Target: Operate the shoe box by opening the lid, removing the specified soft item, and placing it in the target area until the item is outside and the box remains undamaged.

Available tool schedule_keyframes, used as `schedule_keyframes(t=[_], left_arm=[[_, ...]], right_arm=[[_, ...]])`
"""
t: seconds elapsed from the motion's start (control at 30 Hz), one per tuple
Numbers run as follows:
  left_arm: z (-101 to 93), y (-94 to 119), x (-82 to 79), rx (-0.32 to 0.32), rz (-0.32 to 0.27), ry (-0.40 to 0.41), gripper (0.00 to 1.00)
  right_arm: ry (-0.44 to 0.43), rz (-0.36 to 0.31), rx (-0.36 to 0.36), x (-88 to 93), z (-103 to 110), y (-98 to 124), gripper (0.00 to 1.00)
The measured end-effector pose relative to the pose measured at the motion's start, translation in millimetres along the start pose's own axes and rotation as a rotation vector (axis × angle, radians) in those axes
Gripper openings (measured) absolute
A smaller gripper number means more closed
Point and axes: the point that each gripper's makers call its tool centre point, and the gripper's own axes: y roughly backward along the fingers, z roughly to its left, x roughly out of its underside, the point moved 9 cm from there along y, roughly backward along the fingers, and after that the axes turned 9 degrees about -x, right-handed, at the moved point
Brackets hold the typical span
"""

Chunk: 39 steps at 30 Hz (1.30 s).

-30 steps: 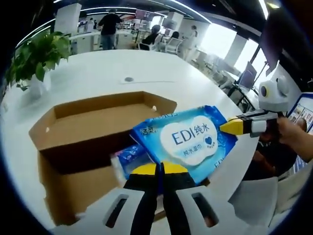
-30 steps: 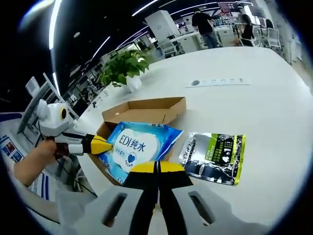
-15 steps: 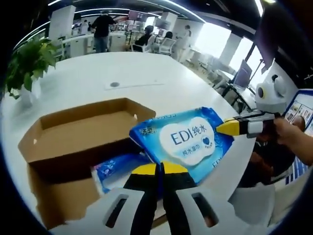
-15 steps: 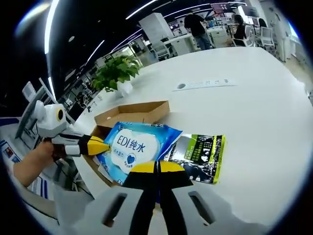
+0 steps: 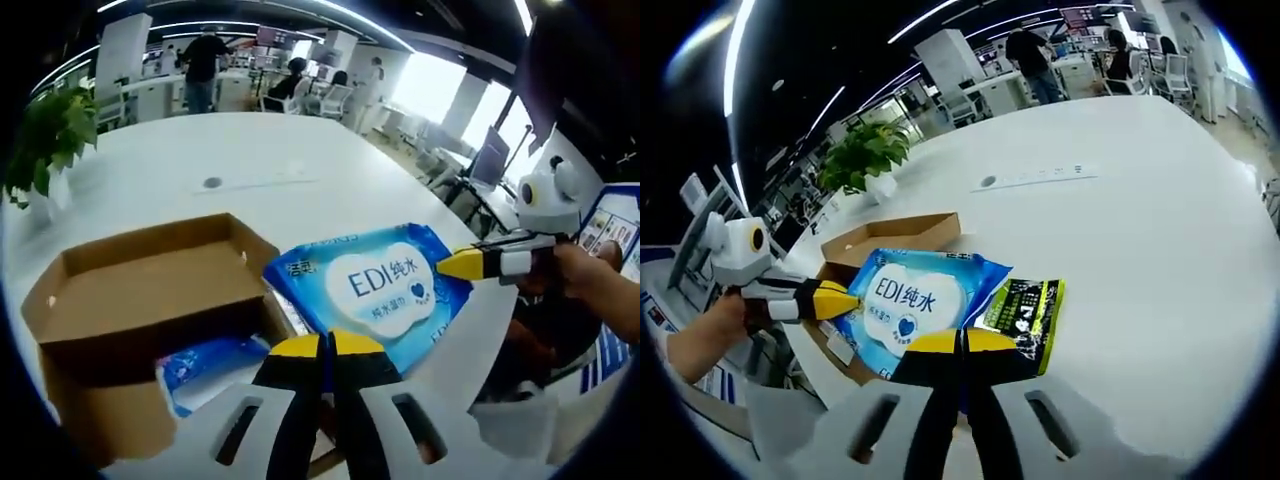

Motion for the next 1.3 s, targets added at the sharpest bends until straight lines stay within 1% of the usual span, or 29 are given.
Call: schedule_keyframes(t=[0.27,0.47,0.57,0.7,0.77,0.8,0.83,0.93,1.03,1.17,1.3], left_arm=[[-12.2,-16,-3.5,0.020,0.007,-0.012,0.00],[-14.7,-26,-4.3,0.026,0.021,-0.013,0.00],[-14.5,-32,-4.3,0.023,0.034,-0.025,0.00],[-12.2,-41,-5.4,0.010,0.056,-0.062,0.00],[-11.0,-45,-6.6,0.000,0.069,-0.101,0.00],[-10.1,-49,-7.4,-0.007,0.079,-0.146,0.00],[-10.1,-51,-7.6,-0.009,0.088,-0.165,0.00],[-9.0,-62,-8.7,-0.009,0.110,-0.188,0.00],[-9.1,-68,-10.7,-0.016,0.132,-0.246,0.00],[-9.4,-76,-12.5,-0.022,0.159,-0.287,0.00],[-10.0,-83,-11.0,-0.028,0.186,-0.317,0.00]], right_arm=[[-0.020,-0.001,0.019,2.4,-15,8,0.00],[-0.033,0.002,0.030,3.7,-26,5,0.00],[-0.036,0.005,0.034,3.0,-32,1,0.00],[-0.032,0.011,0.036,2.5,-37,-6,0.00],[-0.026,0.015,0.036,2.1,-41,-10,0.00],[-0.024,0.018,0.035,1.9,-44,-13,0.00],[-0.021,0.019,0.035,1.9,-45,-14,0.00],[-0.009,0.028,0.035,1.8,-52,-20,0.00],[-0.005,0.037,0.036,2.6,-59,-26,0.00],[-0.003,0.041,0.039,4.0,-67,-32,0.00],[-0.004,0.045,0.041,5.5,-73,-37,0.00]])
